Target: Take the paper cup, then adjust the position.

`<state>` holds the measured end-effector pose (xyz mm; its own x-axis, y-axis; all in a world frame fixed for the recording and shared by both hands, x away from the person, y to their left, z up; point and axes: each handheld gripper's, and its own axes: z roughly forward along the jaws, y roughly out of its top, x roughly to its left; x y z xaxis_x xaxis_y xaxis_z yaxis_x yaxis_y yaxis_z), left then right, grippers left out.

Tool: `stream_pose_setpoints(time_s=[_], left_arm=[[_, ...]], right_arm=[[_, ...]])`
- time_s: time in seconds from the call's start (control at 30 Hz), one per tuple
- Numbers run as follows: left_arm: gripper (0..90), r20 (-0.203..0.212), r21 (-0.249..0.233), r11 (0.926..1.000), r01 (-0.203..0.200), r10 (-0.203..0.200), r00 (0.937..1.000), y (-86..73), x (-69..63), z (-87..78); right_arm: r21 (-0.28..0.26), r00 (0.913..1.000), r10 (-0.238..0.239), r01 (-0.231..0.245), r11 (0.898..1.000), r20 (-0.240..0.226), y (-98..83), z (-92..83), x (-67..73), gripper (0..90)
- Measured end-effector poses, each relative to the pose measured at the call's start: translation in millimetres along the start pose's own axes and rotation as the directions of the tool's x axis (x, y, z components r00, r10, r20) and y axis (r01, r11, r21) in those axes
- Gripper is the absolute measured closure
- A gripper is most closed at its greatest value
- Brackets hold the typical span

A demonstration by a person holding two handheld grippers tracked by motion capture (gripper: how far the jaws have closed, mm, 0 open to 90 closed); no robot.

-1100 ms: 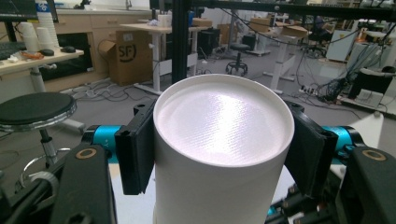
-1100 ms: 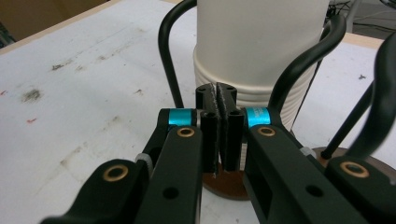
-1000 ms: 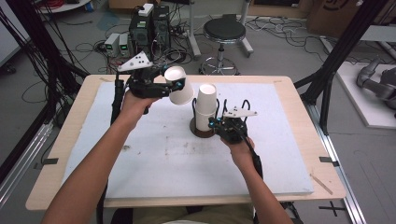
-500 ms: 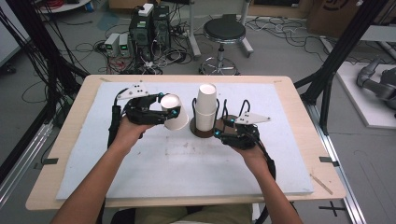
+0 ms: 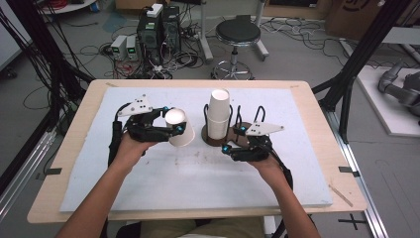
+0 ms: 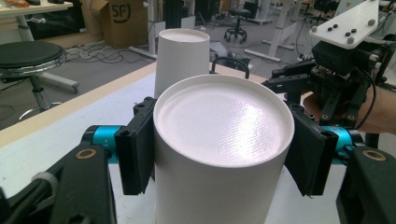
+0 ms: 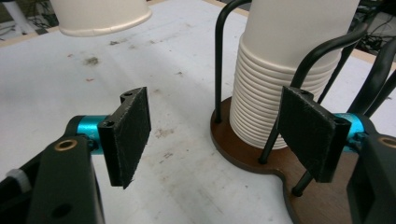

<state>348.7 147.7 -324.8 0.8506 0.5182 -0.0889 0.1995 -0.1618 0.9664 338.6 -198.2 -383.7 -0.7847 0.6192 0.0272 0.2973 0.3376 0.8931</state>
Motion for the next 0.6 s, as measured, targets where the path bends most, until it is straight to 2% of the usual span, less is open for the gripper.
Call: stream_pose_setpoints(time_s=[0.23, 0.33, 0.43, 0.6], left_arm=[[33.8, 0.014, 0.003, 1.0, 0.008, -0.008, 0.9999, -2.1, -2.9, -0.4], [33.8, 0.02, 0.008, 0.9999, 0.013, -0.013, 0.9997, -7.0, -4.2, 0.1], [33.9, -0.001, 0.02, 0.9997, 0.016, -0.016, 0.9999, -13.3, -7.1, -0.3], [33.9, 0.012, 0.01, 0.9998, 0.019, -0.019, 0.9998, -22.6, -11.1, -4.6]], right_arm=[[-0.016, 0.9998, 0.012, -0.012, 1.0, -0.013, -4.3, -2.6, -0.6, 24.9], [-0.017, 0.9999, 0.006, -0.006, 1.0, -0.013, -6.6, -3.0, -0.3, 24.1], [-0.026, 0.9998, 0.015, -0.015, 1.0, -0.013, -7.4, -3.0, -1.4, 22.6], [-0.039, 0.9997, 0.015, -0.016, 0.999, -0.017, -9.3, -3.6, -2.4, 21.2]])
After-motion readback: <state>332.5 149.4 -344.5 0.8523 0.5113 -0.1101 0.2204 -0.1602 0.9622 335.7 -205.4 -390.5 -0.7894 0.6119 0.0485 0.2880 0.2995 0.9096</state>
